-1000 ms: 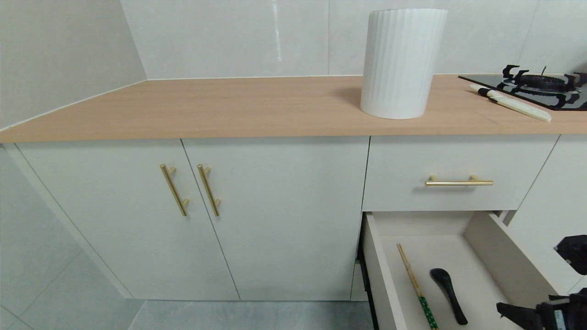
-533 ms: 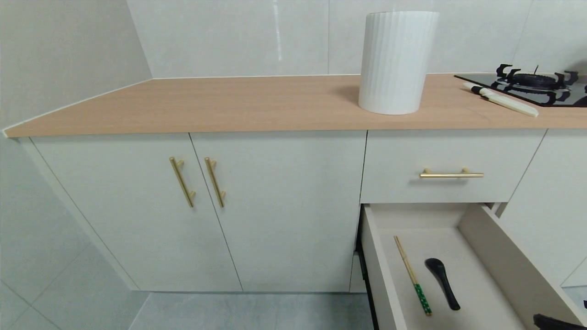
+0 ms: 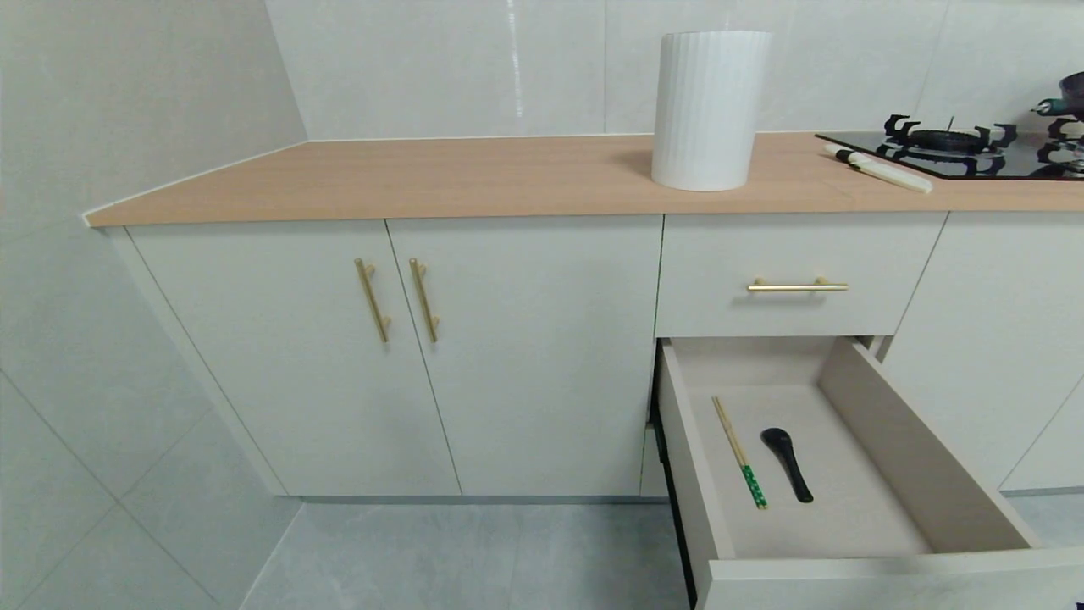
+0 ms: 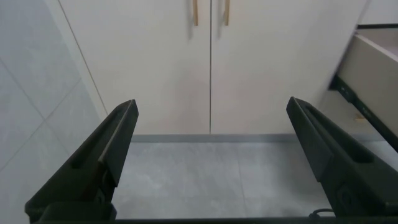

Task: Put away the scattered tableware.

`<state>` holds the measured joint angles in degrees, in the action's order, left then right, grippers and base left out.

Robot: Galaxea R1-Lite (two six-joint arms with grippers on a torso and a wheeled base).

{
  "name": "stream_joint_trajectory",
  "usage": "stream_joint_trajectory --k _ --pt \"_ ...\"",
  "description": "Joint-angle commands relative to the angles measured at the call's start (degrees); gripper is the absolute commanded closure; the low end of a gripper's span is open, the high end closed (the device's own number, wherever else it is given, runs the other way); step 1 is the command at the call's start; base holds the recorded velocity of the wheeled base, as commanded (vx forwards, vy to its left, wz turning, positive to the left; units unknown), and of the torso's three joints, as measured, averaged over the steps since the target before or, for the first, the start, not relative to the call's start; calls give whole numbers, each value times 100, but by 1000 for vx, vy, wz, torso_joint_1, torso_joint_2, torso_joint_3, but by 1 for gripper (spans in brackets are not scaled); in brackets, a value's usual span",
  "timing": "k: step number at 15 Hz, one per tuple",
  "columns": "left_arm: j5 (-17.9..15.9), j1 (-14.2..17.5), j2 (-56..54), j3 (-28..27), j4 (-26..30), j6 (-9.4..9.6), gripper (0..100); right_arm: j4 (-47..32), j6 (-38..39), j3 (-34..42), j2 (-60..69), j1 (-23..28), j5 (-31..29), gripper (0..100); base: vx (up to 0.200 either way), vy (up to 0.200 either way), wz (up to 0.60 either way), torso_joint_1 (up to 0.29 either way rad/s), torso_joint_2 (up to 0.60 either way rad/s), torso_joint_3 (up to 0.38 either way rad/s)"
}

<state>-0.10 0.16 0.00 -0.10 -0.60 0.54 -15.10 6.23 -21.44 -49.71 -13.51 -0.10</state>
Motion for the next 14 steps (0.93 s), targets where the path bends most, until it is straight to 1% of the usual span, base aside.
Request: stream_joint_trajectory --k 1,3,6,9,13,14 --pt "1 2 0 1 -2 -1 0 -1 1 88 -337 -3 27 0 0 0 0 0 0 0" --pt "10 2 0 1 -2 -10 0 34 1 184 -786 -3 36 0 0 0 0 0 0 0" --pt "10 2 0 1 -2 -18 0 122 10 158 -1515 -3 265 0 0 0 0 0 0 0" --pt "19 2 0 1 -2 -18 0 684 36 167 -2376 -3 256 0 0 0 0 0 0 0" --pt "10 2 0 1 -2 -18 0 1256 19 96 -2912 -3 194 0 0 0 0 0 0 0" --pt "19 2 0 1 -2 -18 0 1379 1 35 -3097 -3 62 0 0 0 0 0 0 0"
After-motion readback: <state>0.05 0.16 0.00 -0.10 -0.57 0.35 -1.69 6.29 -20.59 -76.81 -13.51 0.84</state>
